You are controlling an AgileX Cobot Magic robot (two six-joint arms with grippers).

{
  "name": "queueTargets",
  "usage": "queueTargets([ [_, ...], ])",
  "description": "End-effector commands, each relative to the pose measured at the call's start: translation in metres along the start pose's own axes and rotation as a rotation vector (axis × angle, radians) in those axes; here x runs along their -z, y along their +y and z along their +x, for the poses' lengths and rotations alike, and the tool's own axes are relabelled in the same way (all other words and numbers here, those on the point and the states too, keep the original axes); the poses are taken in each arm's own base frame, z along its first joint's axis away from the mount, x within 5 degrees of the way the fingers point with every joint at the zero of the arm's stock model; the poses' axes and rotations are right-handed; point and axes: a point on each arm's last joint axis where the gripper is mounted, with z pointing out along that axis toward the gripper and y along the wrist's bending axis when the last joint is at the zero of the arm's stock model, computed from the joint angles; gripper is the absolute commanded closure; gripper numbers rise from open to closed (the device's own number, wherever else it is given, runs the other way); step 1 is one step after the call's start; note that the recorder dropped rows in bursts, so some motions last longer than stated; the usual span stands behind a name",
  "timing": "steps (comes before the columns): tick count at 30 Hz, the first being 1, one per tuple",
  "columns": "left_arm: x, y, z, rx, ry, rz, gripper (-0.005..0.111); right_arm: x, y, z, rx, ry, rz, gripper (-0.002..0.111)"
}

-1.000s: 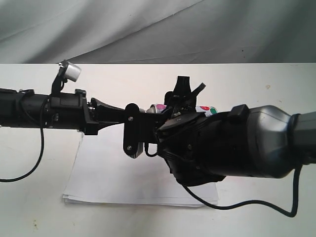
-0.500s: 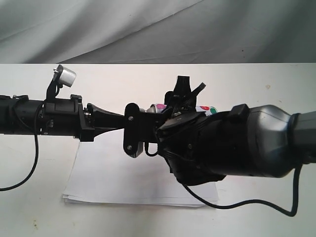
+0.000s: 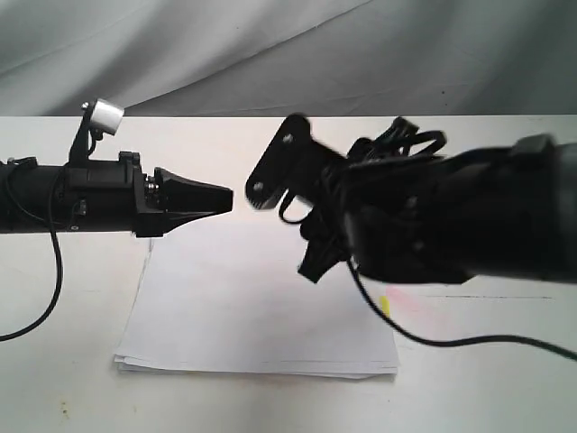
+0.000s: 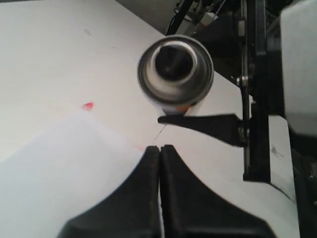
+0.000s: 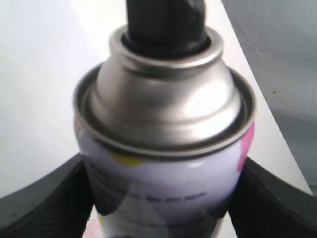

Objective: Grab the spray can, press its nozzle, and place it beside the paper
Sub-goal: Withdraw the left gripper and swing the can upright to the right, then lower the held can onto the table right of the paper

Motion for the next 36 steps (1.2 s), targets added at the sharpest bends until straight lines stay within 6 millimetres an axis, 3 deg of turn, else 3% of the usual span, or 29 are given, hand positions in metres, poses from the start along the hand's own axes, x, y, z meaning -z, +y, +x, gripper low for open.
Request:
queueTargets([
  [1,0.006,-0.012,-0.013,0.007,-0.06,0.019,0.107,0.032,-0.054,0.003,-0.23,-0.093,0.016,0.108],
  [9,0.011,-0.027,-0.023,-0.024,-0.104,0.097,0.107,0.08,-0.124,0.035,-0.639,-0.175,0.008,0.108],
  [12,0.011,-0.028,-0.023,-0.022,-0.105,0.1,0.107,0.086,-0.131,0.047,-0.719,-0.195,-0.007,0.108],
  [15,0.011,-0.028,-0.023,0.003,-0.103,0.101,0.107,0.089,-0.123,0.061,-0.75,-0.208,-0.044,0.108],
  [19,0.011,-0.028,-0.023,0.008,-0.103,0.102,0.107,0.077,-0.094,0.082,-0.768,-0.208,-0.133,0.108],
  [25,0.011,-0.028,-0.023,0.011,-0.103,0.102,0.107,0.052,-0.061,0.093,-0.782,-0.233,-0.23,0.108],
  [30,0.011,-0.028,-0.023,0.019,-0.098,0.103,0.107,0.041,-0.07,0.077,-0.699,-0.279,-0.169,0.108],
  [36,0.011,-0.028,-0.023,0.021,-0.098,0.104,0.107,0.015,-0.112,0.06,-0.749,-0.325,-0.041,0.108],
])
